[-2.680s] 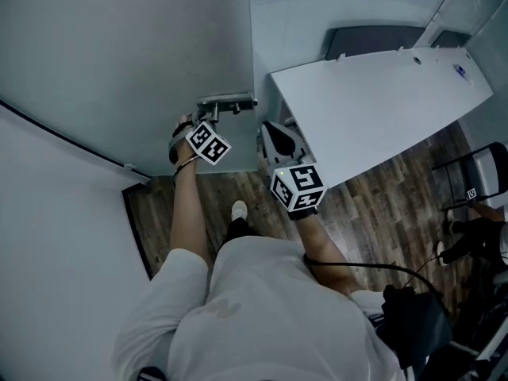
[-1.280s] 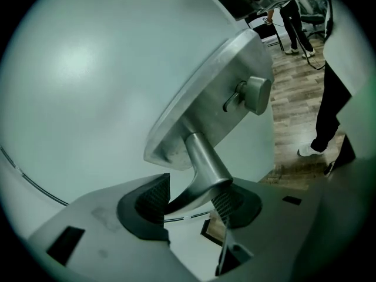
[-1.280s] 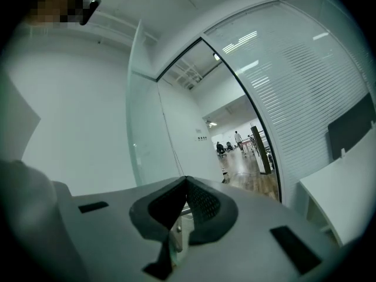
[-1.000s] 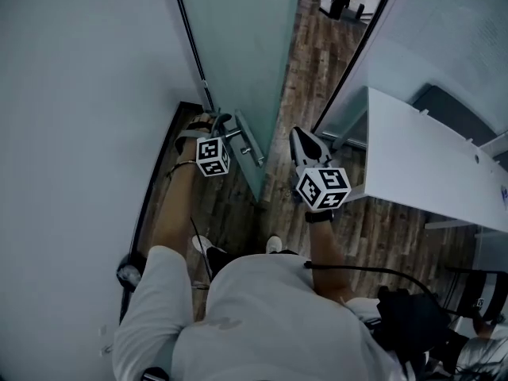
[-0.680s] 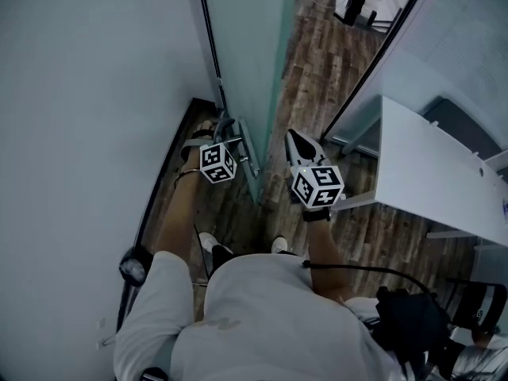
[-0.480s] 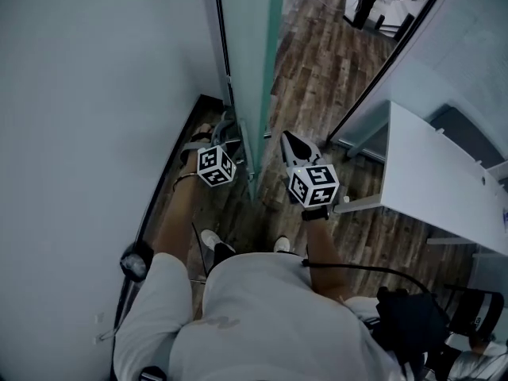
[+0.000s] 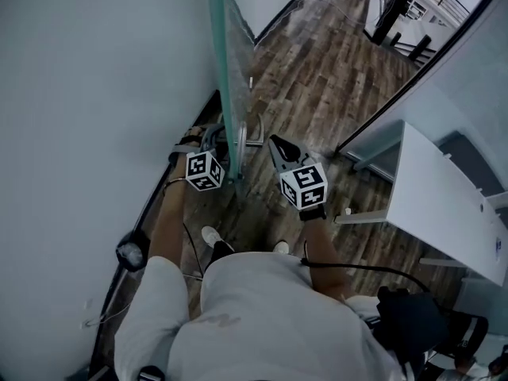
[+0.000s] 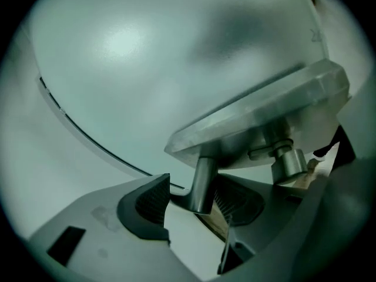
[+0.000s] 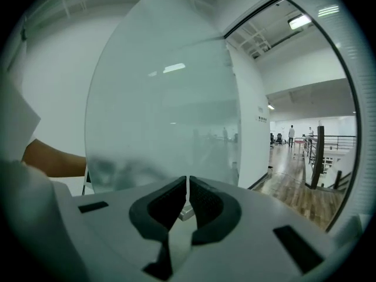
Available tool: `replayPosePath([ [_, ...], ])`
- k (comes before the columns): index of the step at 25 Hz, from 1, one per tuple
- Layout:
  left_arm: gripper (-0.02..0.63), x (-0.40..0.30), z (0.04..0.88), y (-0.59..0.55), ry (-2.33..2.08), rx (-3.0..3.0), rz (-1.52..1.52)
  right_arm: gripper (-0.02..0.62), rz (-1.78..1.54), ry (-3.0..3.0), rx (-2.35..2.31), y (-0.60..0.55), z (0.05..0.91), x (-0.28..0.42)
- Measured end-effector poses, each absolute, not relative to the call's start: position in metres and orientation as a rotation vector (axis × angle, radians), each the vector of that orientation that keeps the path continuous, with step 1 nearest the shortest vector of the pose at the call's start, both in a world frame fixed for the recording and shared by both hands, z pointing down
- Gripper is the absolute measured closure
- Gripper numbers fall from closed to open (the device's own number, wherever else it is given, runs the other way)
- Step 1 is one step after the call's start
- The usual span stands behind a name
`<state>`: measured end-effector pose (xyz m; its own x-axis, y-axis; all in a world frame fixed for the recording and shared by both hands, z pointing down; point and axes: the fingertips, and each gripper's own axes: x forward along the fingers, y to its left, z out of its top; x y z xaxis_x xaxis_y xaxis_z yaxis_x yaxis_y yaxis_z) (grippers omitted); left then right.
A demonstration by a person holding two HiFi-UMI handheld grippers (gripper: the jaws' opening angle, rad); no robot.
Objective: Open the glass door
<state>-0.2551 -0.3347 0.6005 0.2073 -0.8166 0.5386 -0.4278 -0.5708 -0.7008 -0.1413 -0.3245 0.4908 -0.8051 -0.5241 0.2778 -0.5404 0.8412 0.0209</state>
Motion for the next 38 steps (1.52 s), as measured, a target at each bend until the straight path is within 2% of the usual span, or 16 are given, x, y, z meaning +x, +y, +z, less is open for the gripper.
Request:
replayPosePath([
  [7, 0.382, -0.321, 0.595, -0.312, 1.197, -2.11, -1.295, 0.591, -0.044, -2.708, 0.59, -0.3, 0.504, -0.219],
  [15, 0.382, -0.434, 0.612, -0.255, 1.651, -2.3, -1.118, 0.589, -0.14, -2.584, 0.433, -0.288, 0.536, -0.305],
  [19, 0.383, -0.465, 0.62, -0.228, 1.923, -2.371, -0.899, 0.586, -0.245, -2.521, 0.373, -0.281, 0.553, -0.346],
  [27, 0.408, -0.516, 0.603, -0.183, 2.257, -2.301, -0.596, 0.528, -0.297, -2.389, 0.338, -0.273, 0.573, -0.406],
  [32, 0.413, -0.546, 0.597, -0.151, 2.362, -2.243, -0.537, 0.518, -0.197, -2.408, 0.377, -0.272, 0.579, -0.442],
  [38, 0.451, -0.578, 0.583, -0.158, 2.458, -2.172, -0.437, 0.518, -0.159, -2.442, 0.359, -0.302, 0.584, -0.495],
])
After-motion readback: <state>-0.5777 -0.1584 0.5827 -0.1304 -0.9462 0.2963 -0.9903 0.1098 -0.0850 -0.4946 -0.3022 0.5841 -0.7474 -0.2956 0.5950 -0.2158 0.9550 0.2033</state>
